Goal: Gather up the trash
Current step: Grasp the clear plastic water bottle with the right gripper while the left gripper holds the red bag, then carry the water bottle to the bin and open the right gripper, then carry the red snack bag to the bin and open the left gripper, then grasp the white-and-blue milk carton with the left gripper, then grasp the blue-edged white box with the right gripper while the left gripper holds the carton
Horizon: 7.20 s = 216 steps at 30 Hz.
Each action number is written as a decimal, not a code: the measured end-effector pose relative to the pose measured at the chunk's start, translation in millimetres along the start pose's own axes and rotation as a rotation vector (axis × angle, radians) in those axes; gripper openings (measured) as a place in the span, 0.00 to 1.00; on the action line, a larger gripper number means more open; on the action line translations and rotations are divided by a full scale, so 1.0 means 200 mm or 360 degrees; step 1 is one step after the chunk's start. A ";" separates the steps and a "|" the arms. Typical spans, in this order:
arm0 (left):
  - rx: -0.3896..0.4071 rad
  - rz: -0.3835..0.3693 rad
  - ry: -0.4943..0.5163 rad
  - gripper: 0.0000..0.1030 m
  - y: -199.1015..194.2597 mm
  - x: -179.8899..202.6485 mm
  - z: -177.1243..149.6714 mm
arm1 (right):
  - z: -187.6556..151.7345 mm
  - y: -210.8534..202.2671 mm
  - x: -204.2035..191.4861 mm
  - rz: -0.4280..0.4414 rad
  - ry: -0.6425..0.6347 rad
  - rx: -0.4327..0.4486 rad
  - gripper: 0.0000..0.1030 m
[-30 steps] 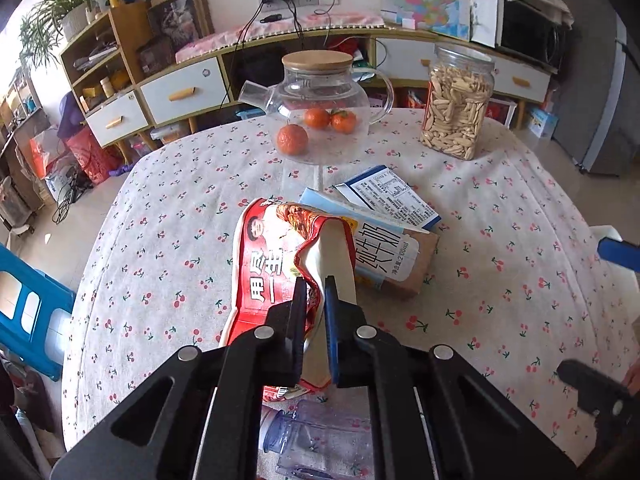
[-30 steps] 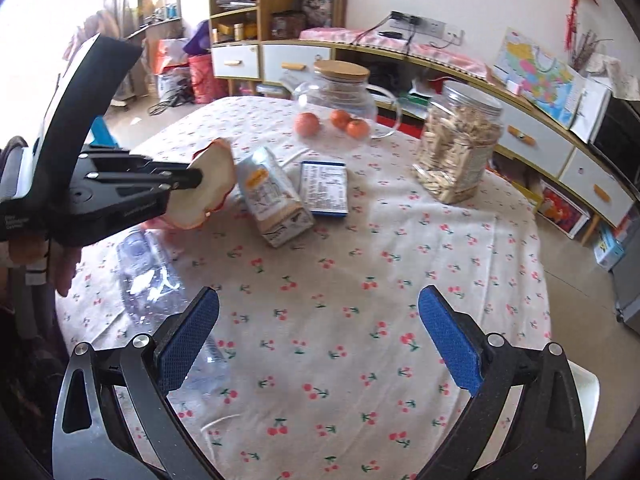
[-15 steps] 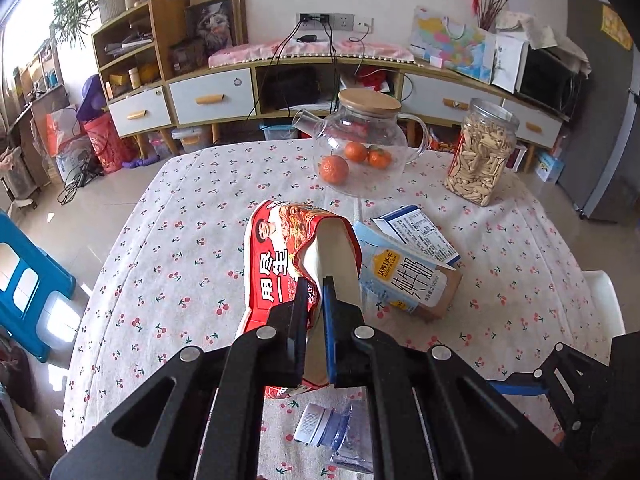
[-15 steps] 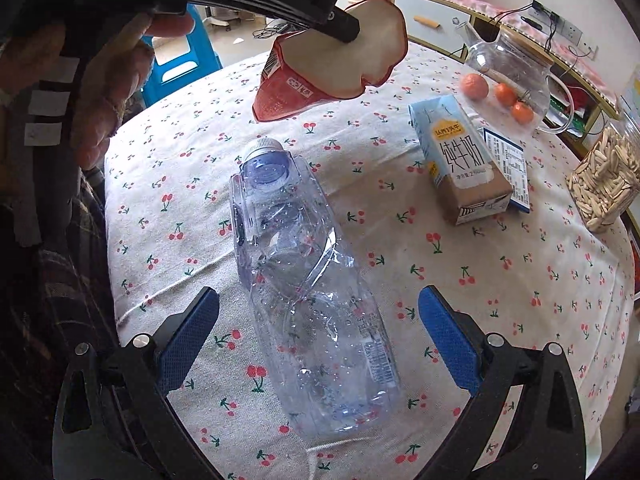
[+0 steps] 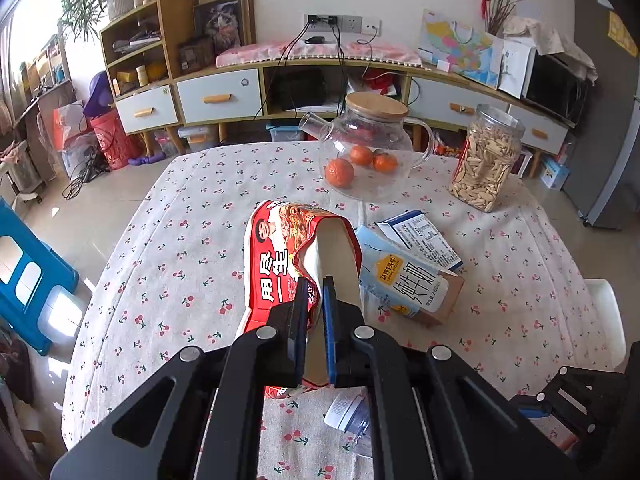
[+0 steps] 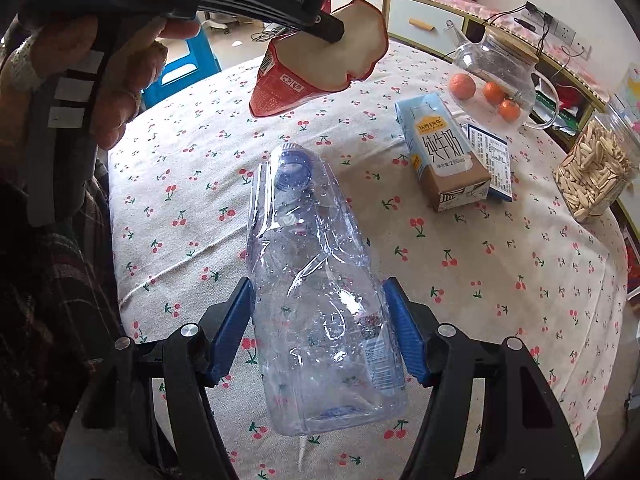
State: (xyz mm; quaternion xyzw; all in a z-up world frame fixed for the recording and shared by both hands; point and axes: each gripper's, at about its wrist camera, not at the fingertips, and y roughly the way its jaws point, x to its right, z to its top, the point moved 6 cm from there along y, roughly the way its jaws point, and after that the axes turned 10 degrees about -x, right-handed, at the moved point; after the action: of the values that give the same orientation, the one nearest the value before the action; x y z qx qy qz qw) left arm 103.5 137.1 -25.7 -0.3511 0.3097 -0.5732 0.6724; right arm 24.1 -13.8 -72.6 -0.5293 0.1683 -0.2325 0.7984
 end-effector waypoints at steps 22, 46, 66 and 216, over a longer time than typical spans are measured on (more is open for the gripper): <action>0.0073 -0.0010 0.0083 0.07 -0.08 0.28 0.07 | -0.20 -0.34 0.45 -0.0192 0.0404 0.0353 0.57; 0.0130 -0.0022 0.0228 0.07 -0.15 0.63 0.12 | -0.77 -0.78 1.19 -0.0666 0.1158 0.0619 0.58; 0.0119 -0.0270 0.0421 0.07 -0.15 1.31 0.09 | -1.60 -0.90 1.65 -0.1127 0.2022 0.0392 0.79; -0.0355 0.0178 -0.0514 0.59 0.41 -0.02 -0.21 | 0.51 0.41 0.93 -0.0248 0.0974 0.0103 0.52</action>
State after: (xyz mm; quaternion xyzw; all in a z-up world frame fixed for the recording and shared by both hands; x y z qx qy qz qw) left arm 112.9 143.0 -117.0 -0.4930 0.2787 -0.4333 0.7011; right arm 248.6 -9.7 -114.1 -0.4205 0.3521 -0.4467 0.7068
